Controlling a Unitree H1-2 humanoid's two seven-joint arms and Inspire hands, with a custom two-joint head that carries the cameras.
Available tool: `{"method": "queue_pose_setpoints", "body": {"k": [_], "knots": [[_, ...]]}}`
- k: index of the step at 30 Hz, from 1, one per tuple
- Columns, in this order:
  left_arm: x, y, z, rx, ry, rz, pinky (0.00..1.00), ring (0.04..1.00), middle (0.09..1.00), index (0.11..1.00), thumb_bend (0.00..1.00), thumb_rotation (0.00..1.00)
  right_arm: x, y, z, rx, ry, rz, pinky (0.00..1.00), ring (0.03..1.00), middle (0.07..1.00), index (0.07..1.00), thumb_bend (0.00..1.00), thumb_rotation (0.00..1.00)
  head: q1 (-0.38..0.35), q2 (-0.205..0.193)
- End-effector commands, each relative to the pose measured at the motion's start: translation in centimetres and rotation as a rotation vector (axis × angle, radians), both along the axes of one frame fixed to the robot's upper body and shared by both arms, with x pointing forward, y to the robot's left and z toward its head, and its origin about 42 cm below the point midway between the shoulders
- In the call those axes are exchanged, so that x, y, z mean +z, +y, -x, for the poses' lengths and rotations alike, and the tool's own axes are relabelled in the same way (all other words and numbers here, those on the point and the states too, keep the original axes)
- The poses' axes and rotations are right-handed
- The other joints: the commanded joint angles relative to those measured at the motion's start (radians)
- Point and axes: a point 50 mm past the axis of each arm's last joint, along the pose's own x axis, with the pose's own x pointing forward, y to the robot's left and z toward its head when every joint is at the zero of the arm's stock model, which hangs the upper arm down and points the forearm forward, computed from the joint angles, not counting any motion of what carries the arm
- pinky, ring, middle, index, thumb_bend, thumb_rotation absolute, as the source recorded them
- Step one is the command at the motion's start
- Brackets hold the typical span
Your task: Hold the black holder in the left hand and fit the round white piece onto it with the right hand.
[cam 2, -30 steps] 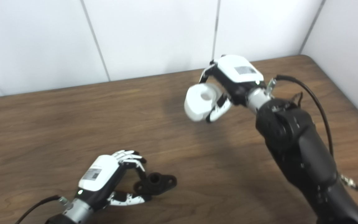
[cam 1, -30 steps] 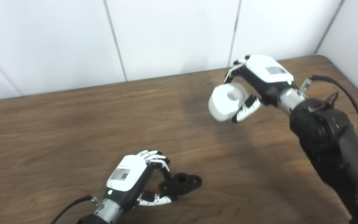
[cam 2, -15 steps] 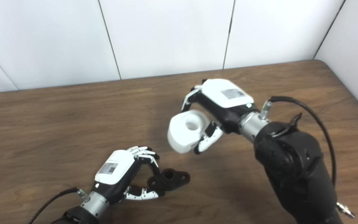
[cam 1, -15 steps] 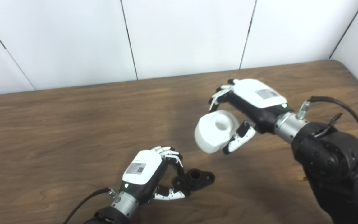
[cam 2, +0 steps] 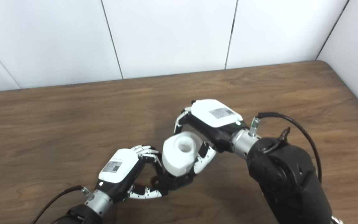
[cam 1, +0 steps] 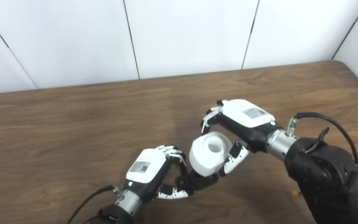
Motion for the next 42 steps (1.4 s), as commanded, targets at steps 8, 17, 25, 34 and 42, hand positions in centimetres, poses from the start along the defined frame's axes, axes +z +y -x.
{"method": "queue_pose_setpoints", "body": {"k": [8, 17, 25, 34, 42], "knots": [[-0.4, -0.5, 0.3, -0.031, 0.046, -0.045, 0.85, 0.851, 0.767, 0.487, 0.52, 0.05, 0.2, 0.3, 0.5, 0.021, -0.034, 0.014, 1.00, 0.910, 0.799, 0.481, 0.53, 0.14, -0.004, 0.010], [-0.4, -0.7, 0.3, -0.031, 0.045, -0.042, 0.85, 0.851, 0.766, 0.487, 0.52, 0.05, -0.5, 0.7, 0.7, 0.036, -0.012, 0.011, 1.00, 0.919, 0.803, 0.481, 0.53, 0.14, -0.002, 0.015], [-0.3, -1.0, 0.2, -0.030, 0.044, -0.045, 0.85, 0.849, 0.767, 0.487, 0.52, 0.05, -0.9, 1.4, 1.0, 0.051, 0.003, -0.010, 1.00, 0.923, 0.796, 0.481, 0.53, 0.14, 0.005, 0.018], [-0.1, -1.0, 0.3, -0.032, 0.044, -0.041, 0.85, 0.851, 0.766, 0.487, 0.52, 0.05, -2.0, 1.9, 1.2, 0.055, 0.014, -0.011, 1.00, 0.935, 0.803, 0.482, 0.53, 0.14, 0.007, 0.020], [-0.1, -1.1, 0.4, -0.034, 0.047, -0.042, 0.86, 0.852, 0.767, 0.487, 0.52, 0.05, -2.8, 2.3, 1.3, 0.066, -0.006, 0.000, 1.00, 0.941, 0.796, 0.481, 0.53, 0.14, 0.007, 0.024]]}}
